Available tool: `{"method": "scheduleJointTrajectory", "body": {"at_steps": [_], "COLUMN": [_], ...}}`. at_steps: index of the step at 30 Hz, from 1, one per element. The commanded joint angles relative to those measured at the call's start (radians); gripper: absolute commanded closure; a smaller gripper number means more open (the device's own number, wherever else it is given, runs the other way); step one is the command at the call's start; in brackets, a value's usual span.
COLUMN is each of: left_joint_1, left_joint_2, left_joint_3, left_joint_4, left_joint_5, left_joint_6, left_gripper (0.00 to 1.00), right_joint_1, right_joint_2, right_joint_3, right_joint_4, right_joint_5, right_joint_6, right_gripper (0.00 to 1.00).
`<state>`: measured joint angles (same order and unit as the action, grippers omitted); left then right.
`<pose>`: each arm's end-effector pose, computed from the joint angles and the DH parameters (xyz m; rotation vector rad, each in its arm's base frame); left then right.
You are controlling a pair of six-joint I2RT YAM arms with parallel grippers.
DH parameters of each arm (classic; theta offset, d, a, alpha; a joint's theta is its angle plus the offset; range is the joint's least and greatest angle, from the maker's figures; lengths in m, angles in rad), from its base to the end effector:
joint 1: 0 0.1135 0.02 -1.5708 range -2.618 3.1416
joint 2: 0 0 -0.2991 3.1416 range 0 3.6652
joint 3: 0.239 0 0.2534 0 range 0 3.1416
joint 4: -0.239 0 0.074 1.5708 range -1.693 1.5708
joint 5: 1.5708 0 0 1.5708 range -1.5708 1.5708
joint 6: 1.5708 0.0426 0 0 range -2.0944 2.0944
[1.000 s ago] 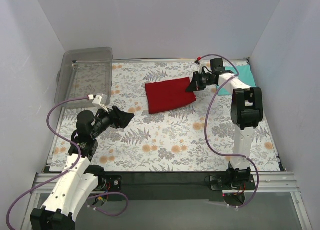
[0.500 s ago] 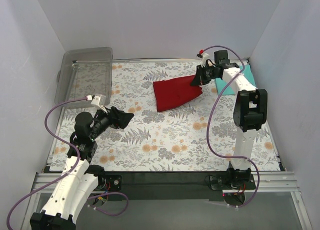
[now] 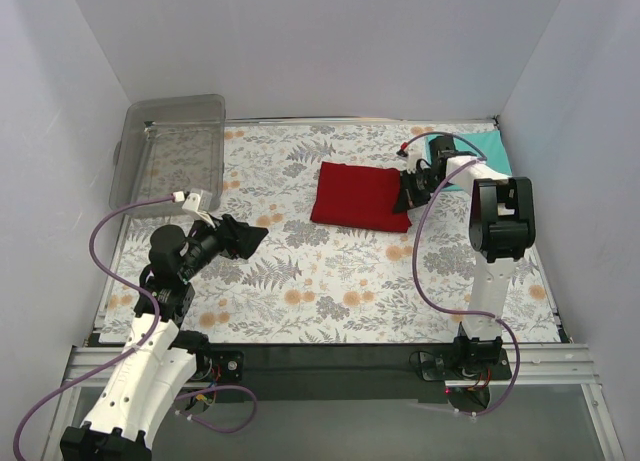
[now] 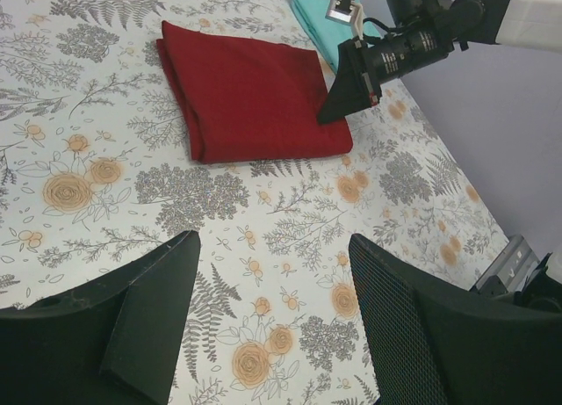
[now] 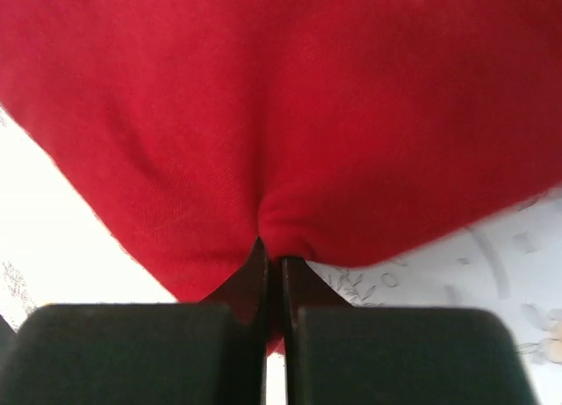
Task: Fold and stack the t-shirts
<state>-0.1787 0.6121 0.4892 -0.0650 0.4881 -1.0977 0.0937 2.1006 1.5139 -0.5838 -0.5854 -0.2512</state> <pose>0.1308 -0.0439 0.2939 -0.4925 1.8799 -1.3193 0.4479 0.0657 0.1844 -0.6042 2.5403 0.7414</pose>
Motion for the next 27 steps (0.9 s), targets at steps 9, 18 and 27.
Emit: {"method": "scheduleJointTrajectory", "body": {"at_steps": [9, 18, 27], "left_joint_1": [0.004, 0.002, 0.002], "left_joint_2": [-0.005, 0.006, -0.005], "left_joint_3": [-0.012, -0.008, -0.008], "left_joint_4": [0.005, 0.014, 0.007], "left_joint_5": [0.020, 0.020, 0.006], "left_joint_6": [-0.004, -0.001, 0.010], "left_gripper": [0.36, 0.36, 0.36], "right_joint_1": [-0.057, -0.074, -0.065], "right_joint_2": [-0.096, -0.013, 0.122], "right_joint_3": [-0.044, 0.100, 0.207], "right_joint_4": [0.029, 0.027, 0.024], "right_joint_5": [0.090, 0.131, 0.062], "right_joint_6": [-0.020, 0.075, 0.171], "right_gripper": [0.40, 0.37, 0.36]}}
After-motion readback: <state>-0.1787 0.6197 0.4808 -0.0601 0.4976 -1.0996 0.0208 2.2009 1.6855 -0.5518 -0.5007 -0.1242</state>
